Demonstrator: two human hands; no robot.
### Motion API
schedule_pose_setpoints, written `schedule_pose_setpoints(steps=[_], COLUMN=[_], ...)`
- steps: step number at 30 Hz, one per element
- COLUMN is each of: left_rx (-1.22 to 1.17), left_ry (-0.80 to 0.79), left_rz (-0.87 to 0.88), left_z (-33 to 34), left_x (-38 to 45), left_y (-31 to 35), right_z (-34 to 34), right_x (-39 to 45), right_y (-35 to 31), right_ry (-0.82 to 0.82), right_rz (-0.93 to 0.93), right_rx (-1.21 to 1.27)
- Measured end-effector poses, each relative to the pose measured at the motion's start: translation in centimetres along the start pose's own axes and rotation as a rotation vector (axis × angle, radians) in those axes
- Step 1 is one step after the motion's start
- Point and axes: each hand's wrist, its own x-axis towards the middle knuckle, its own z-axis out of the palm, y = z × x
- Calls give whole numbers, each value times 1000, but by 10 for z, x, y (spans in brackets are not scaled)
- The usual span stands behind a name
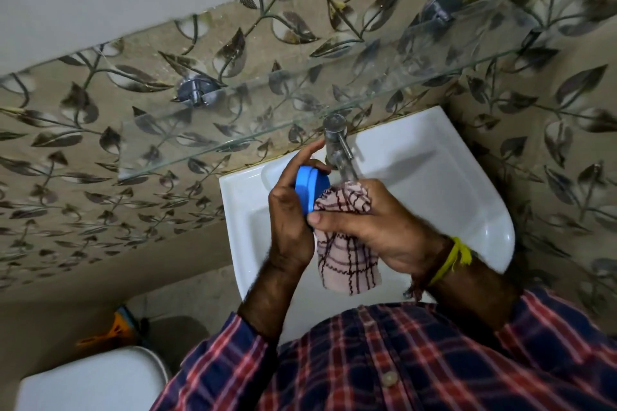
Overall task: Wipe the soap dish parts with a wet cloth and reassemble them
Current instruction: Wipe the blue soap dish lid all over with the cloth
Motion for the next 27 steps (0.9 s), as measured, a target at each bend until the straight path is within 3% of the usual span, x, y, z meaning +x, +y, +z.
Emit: schedule_pose_setpoints(steps=[10,15,17,20,23,25,27], left_rx=[-91,-106,-56,27,-8,-40,-171], left_ry=[29,11,-6,-84,-55,-11,68], left_rz=[-142,-276,-222,-146,-181,-239,-404], left_z=[9,13,13,14,15,12,7], left_x=[2,0,-8,-19,-15,-10,-4], left_y=[13,13,13,-2,-3,2,8], right_z=[2,5,4,-4,-5,-6,-10], right_x=[-3,-3,2,8,6,3,0], right_y=[2,-6,-13,-22,-21,-16,-15], right_ry=[63,219,262,242,179,107,78], right_rz=[-78,-59,-15,28,20,3,4], right_rx=[-106,29,111,190,98,16,-16])
